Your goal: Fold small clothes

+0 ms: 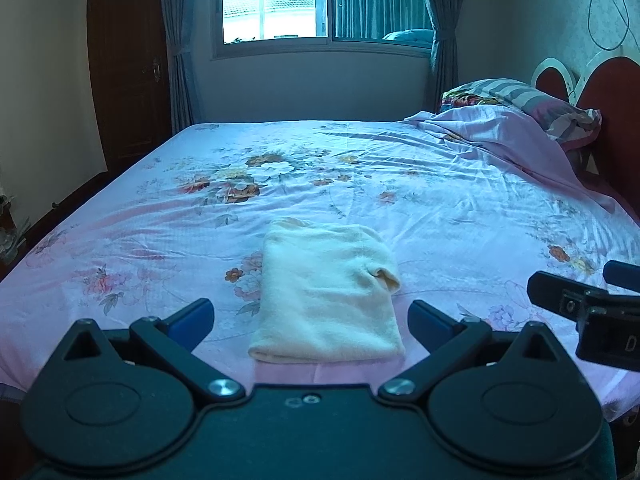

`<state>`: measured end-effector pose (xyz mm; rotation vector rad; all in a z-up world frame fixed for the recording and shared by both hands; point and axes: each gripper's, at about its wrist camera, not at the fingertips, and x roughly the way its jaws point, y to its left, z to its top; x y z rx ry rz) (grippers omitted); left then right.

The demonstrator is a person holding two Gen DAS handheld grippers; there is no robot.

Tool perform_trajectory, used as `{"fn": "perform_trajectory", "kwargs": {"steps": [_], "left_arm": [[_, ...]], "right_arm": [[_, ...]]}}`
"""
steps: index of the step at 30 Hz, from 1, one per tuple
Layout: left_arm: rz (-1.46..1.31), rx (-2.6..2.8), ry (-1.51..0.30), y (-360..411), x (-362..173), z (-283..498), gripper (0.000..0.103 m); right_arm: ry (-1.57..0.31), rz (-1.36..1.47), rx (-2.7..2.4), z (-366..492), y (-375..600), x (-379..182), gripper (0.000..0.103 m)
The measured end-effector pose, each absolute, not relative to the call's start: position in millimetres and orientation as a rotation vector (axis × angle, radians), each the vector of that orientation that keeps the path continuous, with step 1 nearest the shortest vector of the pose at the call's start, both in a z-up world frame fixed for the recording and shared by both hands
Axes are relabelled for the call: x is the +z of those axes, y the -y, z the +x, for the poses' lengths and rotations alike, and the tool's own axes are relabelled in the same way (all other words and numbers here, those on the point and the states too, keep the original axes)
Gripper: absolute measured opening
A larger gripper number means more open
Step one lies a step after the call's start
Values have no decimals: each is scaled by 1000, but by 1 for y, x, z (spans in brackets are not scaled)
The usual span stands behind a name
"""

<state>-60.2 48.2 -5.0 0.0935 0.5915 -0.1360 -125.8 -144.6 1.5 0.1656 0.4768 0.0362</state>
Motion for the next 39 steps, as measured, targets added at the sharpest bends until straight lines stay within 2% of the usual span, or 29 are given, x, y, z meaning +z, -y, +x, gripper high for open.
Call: {"fn": "perform_trajectory", "kwargs": {"steps": [34,39], "left_arm": [[94,-147,-612,-47,-14,-52,101],[88,-150,-605,-47,-20,-49,97]], "right_arm": [[-497,169,27,-121,143,-6,103],[-502,176,20,-119,144,-10,103]]}}
